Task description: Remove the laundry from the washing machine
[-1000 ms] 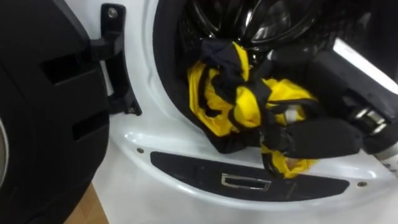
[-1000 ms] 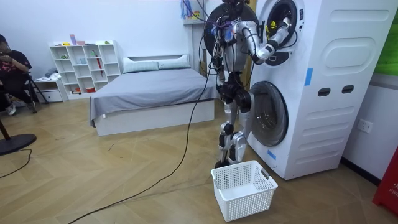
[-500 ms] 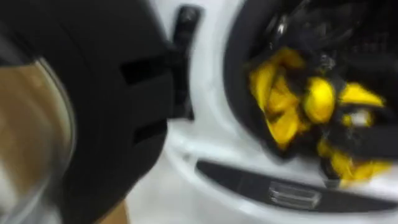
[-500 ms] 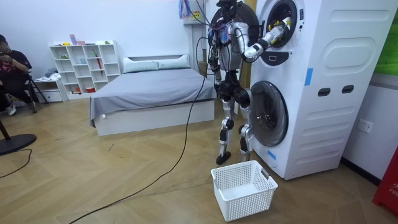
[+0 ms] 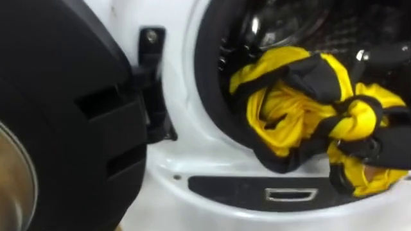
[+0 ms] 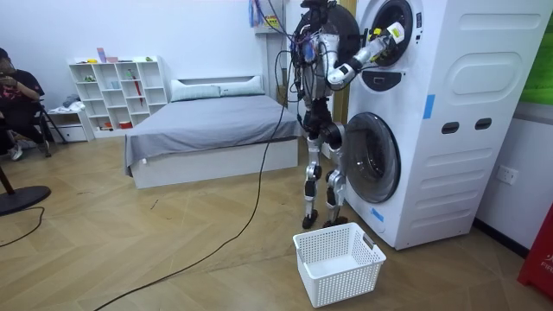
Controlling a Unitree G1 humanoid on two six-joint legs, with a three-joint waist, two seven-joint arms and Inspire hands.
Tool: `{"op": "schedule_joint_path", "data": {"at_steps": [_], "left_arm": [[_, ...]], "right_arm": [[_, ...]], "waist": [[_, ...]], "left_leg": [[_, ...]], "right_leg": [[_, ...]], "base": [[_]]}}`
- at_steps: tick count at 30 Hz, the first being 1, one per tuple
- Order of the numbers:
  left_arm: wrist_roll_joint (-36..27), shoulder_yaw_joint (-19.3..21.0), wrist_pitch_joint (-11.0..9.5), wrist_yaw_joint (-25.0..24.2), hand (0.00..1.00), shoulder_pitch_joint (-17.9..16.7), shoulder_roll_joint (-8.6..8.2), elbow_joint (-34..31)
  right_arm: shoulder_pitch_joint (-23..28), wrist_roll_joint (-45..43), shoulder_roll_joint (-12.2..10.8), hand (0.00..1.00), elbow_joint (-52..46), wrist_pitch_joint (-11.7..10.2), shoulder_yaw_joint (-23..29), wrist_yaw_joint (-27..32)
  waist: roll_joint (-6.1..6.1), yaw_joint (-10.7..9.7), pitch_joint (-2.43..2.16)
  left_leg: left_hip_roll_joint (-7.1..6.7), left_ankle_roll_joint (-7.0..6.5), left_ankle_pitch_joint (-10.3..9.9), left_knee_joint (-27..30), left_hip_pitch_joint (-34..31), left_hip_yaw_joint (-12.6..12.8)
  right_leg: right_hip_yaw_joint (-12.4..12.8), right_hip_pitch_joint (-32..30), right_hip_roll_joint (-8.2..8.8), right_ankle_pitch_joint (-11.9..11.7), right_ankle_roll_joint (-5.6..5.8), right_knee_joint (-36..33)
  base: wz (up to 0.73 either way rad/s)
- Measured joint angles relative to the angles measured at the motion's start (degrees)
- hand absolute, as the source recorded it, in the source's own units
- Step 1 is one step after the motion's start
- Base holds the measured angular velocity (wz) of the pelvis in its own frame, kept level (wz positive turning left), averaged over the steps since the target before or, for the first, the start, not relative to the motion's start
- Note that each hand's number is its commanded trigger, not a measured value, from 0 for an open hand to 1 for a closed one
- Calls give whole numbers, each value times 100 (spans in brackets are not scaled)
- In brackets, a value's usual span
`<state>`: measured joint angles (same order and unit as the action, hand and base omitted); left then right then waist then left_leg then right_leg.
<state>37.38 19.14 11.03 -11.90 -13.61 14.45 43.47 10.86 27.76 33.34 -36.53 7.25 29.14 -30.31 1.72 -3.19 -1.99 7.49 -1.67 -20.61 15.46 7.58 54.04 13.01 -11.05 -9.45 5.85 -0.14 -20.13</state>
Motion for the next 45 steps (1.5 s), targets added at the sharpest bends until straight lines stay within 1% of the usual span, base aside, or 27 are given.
{"op": "schedule_joint_path", "data": {"at_steps": [1, 2, 3, 4, 5, 6, 7, 8, 9, 10, 11, 12, 13, 14, 15, 16, 17, 18, 19, 20, 22, 23, 24, 28, 32, 39, 45], "left_arm": [[-95, -4, -20, 5, 0, 4, -4, 14], [-99, -13, -49, 21, 0, 7, -15, 34], [-96, -15, -55, 30, 0, 15, -25, 33], [-93, -14, -34, 46, 0, -46, -47, 48], [-94, 12, 33, 47, 0, -125, -9, 46], [-96, 46, 65, 50, 0, -133, 16, 55], [-89, 46, 132, 63, 0, -195, -26, 79], [-84, 50, 145, 63, 0, -253, -26, 75], [-84, 61, 146, 62, 0, -276, -21, 75], [-95, 100, 143, 62, 0, -277, 19, 76], [-103, 159, 75, 63, 0, -250, 80, 77], [-133, 217, 11, 66, 0, -240, 100, 78], [-190, 278, -116, 138, 0, -253, 117, 128], [-208, 271, -218, 233, 0, -270, 115, 185], [-207, 259, -253, 283, 0, -274, 109, 221], [-193, 219, -282, 400, 0, -282, 78, 273], [-183, 173, -317, 505, 0, -274, 55, 335], [-182, 152, -337, 538, 0, -297, 45, 369], [-176, 123, -392, 557, 0, -310, 32, 387], [-176, 124, -438, 577, 0, -364, 36, 382], [-176, 124, -472, 632, 0, -434, 69, 503], [-178, 121, -479, 633, 0, -435, 94, 596], [-179, 119, -487, 633, 0, -436, 99, 622], [-215, 116, -749, 702, 0, -433, 161, 715], [-187, 116, -881, 806, 0, -457, 219, 715], [-308, 115, -888, 805, 0, -415, 254, 716], [-309, 83, -847, 802, 0, -398, 266, 713]], "right_arm": [[32, 10, 48, 100, 33, 1, 0, 2], [52, 17, 75, 100, 33, -27, 1, 11], [52, 16, 90, 100, 34, -30, 1, 19], [47, 17, 128, 100, 32, -64, 2, 38], [40, 26, 137, 100, 27, -160, 10, 46], [31, 32, 142, 100, 34, -213, 27, 47], [-31, 18, 135, 100, 83, -227, 35, 41], [-35, -54, 140, 100, 115, -214, 44, 34], [-36, -78, 134, 100, 179, -217, 44, 29], [-32, -239, 103, 100, 330, -220, 69, 31], [-5, -380, 17, 100, 531, -202, 153, 59], [-1, -447, -20, 100, 596, -182, 186, 99], [3, -476, -25, 100, 667, -146, 206, 172], [-7, -360, -7, 100, 666, -161, 237, 239], [-5, -282, -3, 100, 666, -176, 253, 278], [-4, -253, 4, 100, 668, -228, 259, 389], [-3, -266, 7, 100, 676, -238, 261, 514], [1, -287, 7, 100, 693, -233, 260, 567], [23, -342, 5, 100, 743, -204, 258, 661], [23, -380, 5, 100, 791, -171, 259, 728], [68, -462, 6, 100, 829, -147, 317, 770], [69, -481, 7, 100, 854, -147, 367, 809], [71, -481, 7, 100, 870, -153, 386, 844], [322, -524, 7, 100, 900, -238, 436, 1095], [615, -958, 7, 100, 958, -238, 607, 1144], [623, -1383, 7, 100, 1338, -209, 739, 1194], [694, -1588, 2, 100, 1616, -187, 707, 1130]], "waist": [[19, -33, 0], [57, 9, -16], [64, 40, -25], [93, 51, -53], [-84, 37, -56], [-131, 38, -42], [-102, 83, -50], [-76, 91, -42], [-57, 88, -39], [-59, 44, -32], [-64, -36, -6], [-82, -106, 7], [-110, -160, 21], [-122, -172, 44], [-130, -210, 53], [-137, -325, 54], [-181, -435, 69], [-199, -472, 110], [-176, -490, 138], [-154, -483, 156], [-160, -490, 159], [-188, -497, 169], [-200, -510, 169], [-243, -529, 168], [-230, -616, 161], [-193, -728, 162], [-182, -738, 162]], "left_leg": [[49, 99, 58, -94, 70, 263], [67, 180, 107, -178, 153, 523], [71, 253, 148, -180, 177, 633], [51, 257, 139, -127, 214, 680], [-67, 273, 100, 79, 159, 554], [-124, 246, 36, 272, 95, 328], [-77, 185, -52, 618, -58, -553], [-154, 181, -49, 706, -158, -1668], [-209, 178, -50, 684, -167, -2098], [-290, 166, -56, 550, -128, -2670], [-338, 126, -75, 323, -42, -2804], [-328, 19, -88, 194, -13, -2719], [-321, -68, -57, 71, 20, -2518], [-307, -104, -82, 46, 56, -2306], [-305, -72, -102, 47, 73, -2234], [-290, -46, -111, 50, 95, -2087], [-288, 23, -95, 66, 113, -1988], [-289, 54, -77, 71, 144, -1999], [-301, 125, -9, 13, 168, -2042], [-321, 130, 70, -22, 145, -2207], [-312, 126, 88, -21, 83, -2553], [-294, 127, 87, -21, 69, -2629], [-278, 133, 89, -19, 59, -2628], [-130, 221, 117, -9, 43, -2593], [-97, 284, 157, -14, -46, -2612], [-110, 294, 170, -75, -31, -2627], [-99, 306, 175, -115, -15, -2602]], "right_leg": [[-481, -101, 74, 223, -4, -420], [-684, -95, 141, 434, -23, -738], [-694, -70, 152, 511, -31, -843], [-683, 25, 163, 584, -59, -871], [-555, 60, 251, 387, -148, -552], [-391, 51, 276, 511, -318, -465], [41, 63, 106, 456, -299, -429], [353, 150, -42, 411, -278, -311], [465, 209, -112, 370, -237, -215], [575, 260, -201, 260, -231, -94], [596, 254, -247, 183, -228, -63], [579, 241, -266, 154, -229, -66], [497, 211, -244, 139, -221, -127], [145, 141, -56, 188, -208, -409], [-83, 128, 101, 244, -138, -596], [-247, 179, 353, 528, 38, -739], [-235, 226, 486, 676, 32, -700], [-195, 217, 453, 676, 30, -644], [-48, 247, 355, 675, 52, -536], [47, 259, 258, 596, -44, -405], [112, 281, 140, 469, -126, -260], [125, 293, 96, 404, -126, -227], [128, 300, 80, 386, -148, -213], [145, 420, -35, 185, -223, 102], [152, 419, -97, 5, -312, 335], [293, 407, -194, -65, -397, 348], [372, 416, -260, -118, -465, 364]], "base": [[14], [17], [7], [0], [-4], [-28], [-46], [-58], [-58], [-53], [-44], [-42], [-58], [-61], [-45], [-13], [-7], [-11], [-31], [-38], [-34], [-20], [-10], [-5], [-7], [-12], [-13]]}}
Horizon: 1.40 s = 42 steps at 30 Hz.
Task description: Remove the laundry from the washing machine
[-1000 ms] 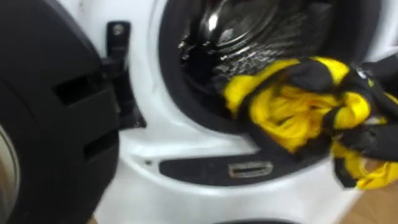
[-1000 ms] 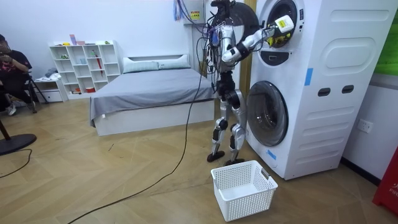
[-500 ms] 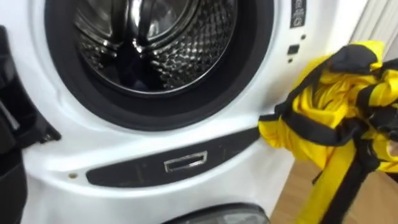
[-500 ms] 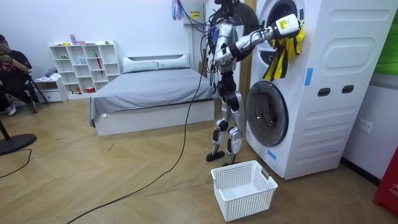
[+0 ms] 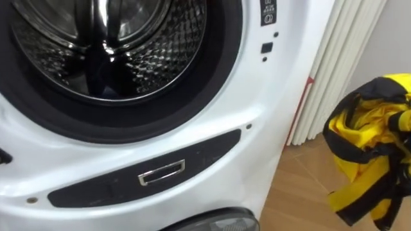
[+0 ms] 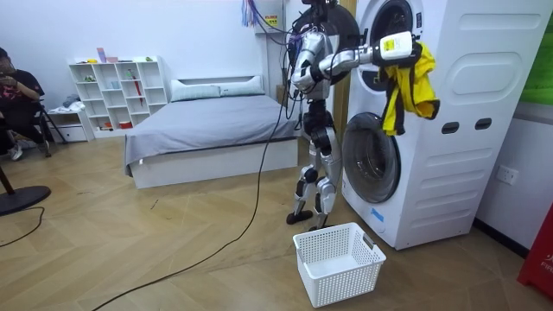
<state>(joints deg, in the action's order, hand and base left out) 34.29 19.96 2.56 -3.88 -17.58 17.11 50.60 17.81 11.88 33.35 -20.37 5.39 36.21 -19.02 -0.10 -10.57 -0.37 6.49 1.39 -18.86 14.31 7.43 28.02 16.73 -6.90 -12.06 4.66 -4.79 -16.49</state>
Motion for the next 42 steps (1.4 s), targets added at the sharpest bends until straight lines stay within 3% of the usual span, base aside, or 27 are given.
{"op": "schedule_joint_path", "data": {"at_steps": [2, 6, 9, 12, 14, 17, 22, 25, 28, 31, 32, 34, 42], "left_arm": [[-1, -1, 10, 0, 0, 16, 2, 0], [-174, -163, 96, 1, 0, 24, 23, 4], [-520, -494, 133, 1, 0, 76, 43, 1], [-553, -828, 248, 2, 0, 183, 58, -3], [-563, -1156, 256, 2, 0, 278, 70, -5], [-794, -1660, 307, 2, 0, 392, 162, -10], [-1000, -1855, 346, 2, 0, 432, 169, -210], [-1101, -2122, 359, 2, 0, 477, 170, -206], [-1288, -2338, 339, 3, 0, 469, 158, -244], [-1597, -2431, 308, 47, 0, 530, 160, -198], [-1722, -2555, 245, 124, 0, 602, 159, -147], [-1883, -2696, 150, 193, 0, 671, 163, -107], [-1903, -2716, -46, 533, 0, 700, 142, 253]], "right_arm": [[6, -308, -42, 100, 139, 83, -118, -3], [68, -722, -270, 100, 478, 112, -526, 34], [266, -727, -439, 100, 719, 283, -942, 64], [276, -787, -501, 100, 1312, 289, -1541, 168], [145, -942, -631, 100, 1981, 313, -1967, 189], [-202, -969, -655, 100, 2929, 332, -2537, 397], [-417, -968, -689, 100, 3719, 330, -2979, 771], [-708, -916, -777, 100, 4474, 227, -3196, 1076], [-808, -770, -972, 100, 4930, 191, -3383, 1338], [-1088, -736, -1166, 100, 5582, -12, -3605, 1555], [-1224, -681, -1168, 100, 5893, -112, -3740, 1651], [-1361, -660, -1204, 100, 6204, -173, -3871, 1747], [-1871, -638, -1343, 100, 6921, -422, -4083, 2108]], "waist": [[2, 5, 1], [-21, 30, 7], [18, 130, -2], [60, 253, -21], [80, 331, -39], [141, 438, -26], [232, 577, 4], [311, 599, 36], [416, 625, 1], [489, 586, 34], [531, 581, 61], [566, 620, 68], [532, 620, 79]], "left_leg": [[-16, 1, 1, -3, -12, -144], [-15, 7, 5, -27, -13, -162], [-8, 15, 10, -51, -50, -167], [-8, 25, 18, -58, -102, -214], [-30, 11, 28, 50, -245, -397], [-37, 4, 32, 144, -391, -557], [-67, -23, 58, 145, -641, -673], [-118, -40, 82, 153, -801, -854], [-138, -42, 83, 171, -996, -946], [-142, -42, 83, 277, -1172, -952], [-141, -42, 83, 332, -1239, -950], [-156, -42, 83, 338, -1336, -935], [-196, -75, 102, 551, -1854, -942]], "right_leg": [[-36, 1, -2, -5, -13, 5], [-48, -7, -12, 2, -22, -4], [-74, -16, -6, -6, -31, 66], [-108, -59, 3, -27, -55, 94], [-148, -176, 21, -26, -55, 70], [-179, -264, 32, -28, -57, 70], [-238, -496, 62, -26, -60, 56], [-257, -638, 91, -26, -58, 48], [-308, -832, 113, -24, -56, -44], [-485, -999, 171, 9, -88, -145], [-509, -1038, 190, 11, -86, -156], [-514, -1164, 201, 36, -80, -236], [-460, -1679, 223, 69, -66, -459]], "base": [[-2], [0], [2], [7], [9], [7], [5], [6], [6], [9], [9], [4], [1]]}}
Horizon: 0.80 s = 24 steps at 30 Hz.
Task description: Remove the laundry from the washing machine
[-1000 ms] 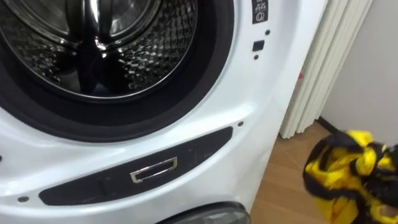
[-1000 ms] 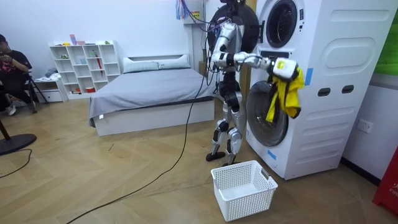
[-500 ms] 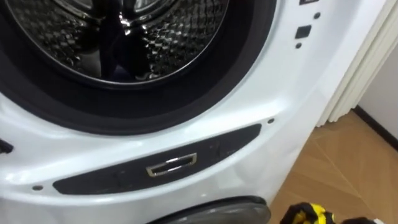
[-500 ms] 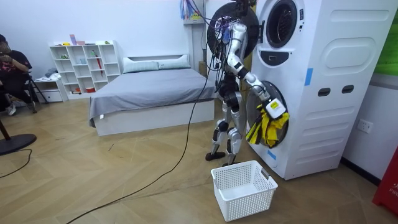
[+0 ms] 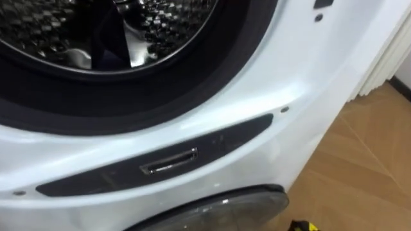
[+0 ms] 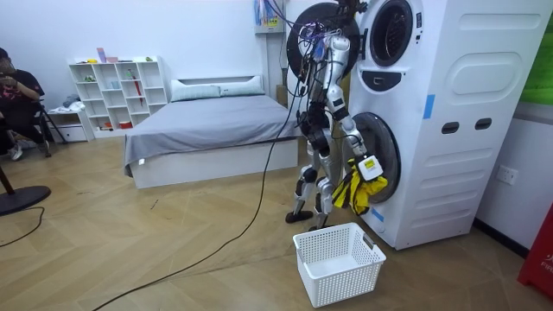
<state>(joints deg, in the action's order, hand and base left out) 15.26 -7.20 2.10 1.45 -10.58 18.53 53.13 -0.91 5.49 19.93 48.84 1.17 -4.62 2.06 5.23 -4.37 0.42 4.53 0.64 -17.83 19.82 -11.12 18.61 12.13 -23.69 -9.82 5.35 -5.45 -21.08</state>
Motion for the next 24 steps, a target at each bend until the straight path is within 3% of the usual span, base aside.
{"op": "schedule_joint_path", "data": {"at_steps": [6, 8, 13, 16, 20, 24], "left_arm": [[-3, -3, -14, 553, 0, 21, -38, 261], [-5, -97, -28, 963, 0, 22, -109, 354], [-9, -378, -90, 1433, 0, 127, -390, 780], [-126, -494, -122, 1606, 0, 267, -475, 953], [-230, -493, -200, 1710, 0, 528, -424, 1095], [-233, -484, -258, 1716, 0, 640, -406, 1087]], "right_arm": [[-82, 133, -34, 100, 319, -196, -86, 355], [-147, 145, -162, 100, 527, -224, -93, 543], [-172, 147, -421, 100, 881, -271, -91, 821], [-137, 151, -427, 100, 898, -316, -78, 1019], [-147, 163, -397, 100, 897, -371, 69, 1217], [-204, 163, -171, 100, 893, -494, 211, 1349]], "waist": [[-56, 8, 22], [-143, 14, 66], [-274, -5, 54], [-285, -29, 48], [-270, -93, 37], [-109, -154, 11]], "left_leg": [[-48, -60, 38, 33, -337, 8], [-82, -78, 49, 13, -385, 12], [-124, -85, 52, -40, -434, 22], [-140, -87, 53, -40, -442, 23], [-162, -115, 69, -36, -464, 20], [-186, -128, 76, 0, -559, 21]], "right_leg": [[6, -364, 42, -72, 46, -61], [34, -451, 47, -84, 50, -107], [208, -542, 4, -130, 101, -52], [197, -544, 22, -149, 105, -39], [191, -573, 51, -148, 112, -57], [202, -659, 77, -177, 155, -58]], "base": [[-1], [-12], [-16], [-7], [2], [0]]}}
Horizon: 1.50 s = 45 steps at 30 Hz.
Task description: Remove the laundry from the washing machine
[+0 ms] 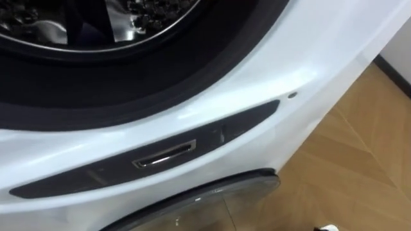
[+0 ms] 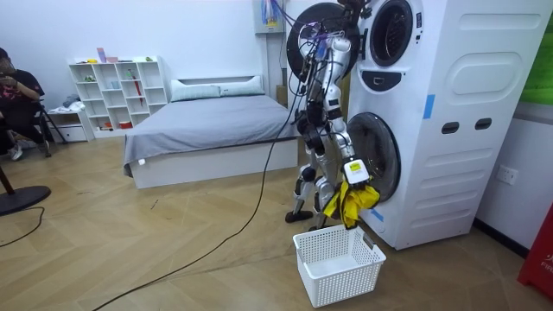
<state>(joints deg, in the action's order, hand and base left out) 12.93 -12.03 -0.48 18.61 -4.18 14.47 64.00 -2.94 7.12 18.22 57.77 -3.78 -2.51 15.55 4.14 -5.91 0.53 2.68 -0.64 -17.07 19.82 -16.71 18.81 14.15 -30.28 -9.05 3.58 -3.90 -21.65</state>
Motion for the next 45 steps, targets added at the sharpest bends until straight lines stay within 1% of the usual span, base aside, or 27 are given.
{"op": "schedule_joint_path", "data": {"at_steps": [1, 2, 5, 9, 14, 16, 19, 21, 22, 23, 25, 26, 28, 30, 31, 33, 35, 36, 37, 38, 42, 43, 45], "left_arm": [[0, 0, -11, 15, 0, 5, 1, -8], [-1, -1, -24, 86, 0, 8, 2, -8], [-5, -14, -44, 119, 0, 19, 7, -9], [-218, -66, -85, 120, 0, 22, 7, -20], [-224, -65, -122, 119, 0, 40, 6, -12], [-237, -65, -143, 119, 0, 43, 9, -9], [-496, -67, -174, 118, 0, 44, 19, -10], [-616, -66, -190, 119, 0, 44, 76, -12], [-661, -66, -197, 120, 0, 46, 133, -12], [-663, -66, -198, 120, 0, 53, 195, -11], [-671, -73, -198, 123, 0, 58, 248, -12], [-671, -118, -195, 125, 0, 71, 288, -40], [-671, -225, -195, 131, 0, 111, 312, -48], [-671, -338, -201, 132, 0, 144, 312, -59], [-671, -395, -200, 132, 0, 155, 312, -73], [-673, -402, -206, 132, 0, 168, 312, -115], [-719, -437, -205, 132, 0, 186, 312, -114], [-753, -457, -205, 132, 0, 188, 312, -115], [-808, -491, -204, 133, 0, 189, 312, -115], [-865, -512, -204, 133, 0, 190, 312, -115], [-893, -513, -202, 182, 0, 189, 312, -115], [-892, -514, -202, 194, 0, 189, 312, -118], [-893, -521, -200, 211, 0, 190, 312, -169]], "right_arm": [[-2, 3, 69, 100, -2, -40, 4, 68], [-7, 3, 92, 100, -2, -47, 42, 118], [-20, 3, 116, 100, 22, -47, 122, 195], [-36, 5, 165, 100, 16, -65, 153, 324], [20, 23, 193, 100, 16, -65, 166, 440], [60, 40, 194, 100, 12, -65, 166, 477], [73, 182, 208, 100, 34, -73, 194, 588], [35, 296, 233, 100, 74, -79, 306, 662], [-18, 409, 262, 100, 147, -111, 390, 701], [-58, 476, 329, 100, 229, -120, 392, 750], [-48, 592, 435, 100, 277, -119, 392, 772], [-46, 675, 474, 100, 280, -119, 392, 815], [-40, 726, 520, 100, 311, -119, 391, 867], [-84, 726, 558, 100, 384, -119, 390, 886], [-97, 726, 572, 100, 421, -119, 390, 896], [-115, 707, 577, 100, 476, -118, 389, 940], [-160, 677, 590, 100, 536, -116, 390, 996], [-159, 679, 597, 100, 539, -115, 390, 1003], [-164, 679, 615, 13, 538, -115, 389, 1008], [-172, 679, 633, 0, 538, -115, 389, 1010], [-254, 707, 655, 0, 537, -115, 390, 1102], [-278, 713, 656, 0, 537, -117, 389, 1141], [-314, 754, 669, 0, 550, -118, 382, 1195]], "waist": [[55, -7, -10], [85, -5, -20], [124, -5, -21], [128, -7, -21], [115, -21, -13], [110, -49, -10], [94, -80, 1], [91, -125, 4], [93, -163, 4], [89, -171, 7], [92, -178, 7], [93, -190, 20], [90, -202, 23], [88, -185, 26], [88, -189, 26], [95, -188, 27], [136, -203, 50], [145, -202, 55], [165, -199, 65], [181, -193, 64], [210, -177, 57], [229, -172, 47], [267, -161, 47]], "left_leg": [[-9, -12, 7, -7, 1, 2], [-20, -17, 10, -13, 0, 4], [-40, -55, 33, -54, -13, 38], [-43, -68, 42, -50, -104, 155], [-71, -99, 60, -41, -220, 304], [-85, -104, 61, -38, -244, 315], [-108, -118, 68, -33, -288, 352], [-128, -149, 71, -33, -339, 397], [-137, -178, 58, -17, -386, 415], [-145, -198, 47, 6, -420, 446], [-167, -204, 43, 23, -452, 465], [-173, -208, 40, 48, -482, 467], [-211, -215, 37, 46, -510, 465], [-244, -220, 39, 46, -523, 457], [-264, -224, 36, 51, -522, 454], [-279, -229, 34, 54, -545, 453], [-281, -263, 14, 87, -575, 450], [-284, -267, 12, 88, -576, 449], [-291, -284, 2, 88, -582, 446], [-303, -292, -2, 88, -605, 442], [-337, -332, -24, 108, -722, 436], [-335, -340, -29, 123, -748, 434], [-326, -355, -39, 157, -767, 420]], "right_leg": [[3, -2, 4, -1, 4, 2], [15, -22, 4, 1, 8, 2], [70, -77, 0, -3, 19, -21], [171, -199, -23, -39, 49, -27], [299, -343, -34, -102, 109, -32], [309, -372, -25, -111, 123, -36], [347, -419, -10, -124, 151, -43], [356, -495, 7, -111, 176, -92], [358, -559, 16, -100, 192, -135], [384, -614, 14, -94, 202, -194], [423, -671, 14, -84, 217, -240], [442, -703, 14, -79, 225, -258], [481, -770, 18, -50, 253, -335], [559, -805, 6, -46, 260, -363], [610, -825, 0, -31, 283, -409], [629, -857, -6, -35, 294, -415], [636, -879, -7, -48, 311, -417], [636, -880, -5, -48, 313, -420], [638, -890, -2, -51, 319, -427], [642, -917, 5, -54, 328, -438], [647, -1058, 3, -62, 347, -510], [642, -1077, 5, -62, 348, -510], [630, -1081, 7, -63, 348, -509]], "base": [[-4], [-5], [-4], [-13], [-13], [-5], [-4], [0], [0], [-4], [-8], [-7], [-7], [-15], [-14], [-9], [-2], [0], [0], [0], [0], [0], [0]]}}
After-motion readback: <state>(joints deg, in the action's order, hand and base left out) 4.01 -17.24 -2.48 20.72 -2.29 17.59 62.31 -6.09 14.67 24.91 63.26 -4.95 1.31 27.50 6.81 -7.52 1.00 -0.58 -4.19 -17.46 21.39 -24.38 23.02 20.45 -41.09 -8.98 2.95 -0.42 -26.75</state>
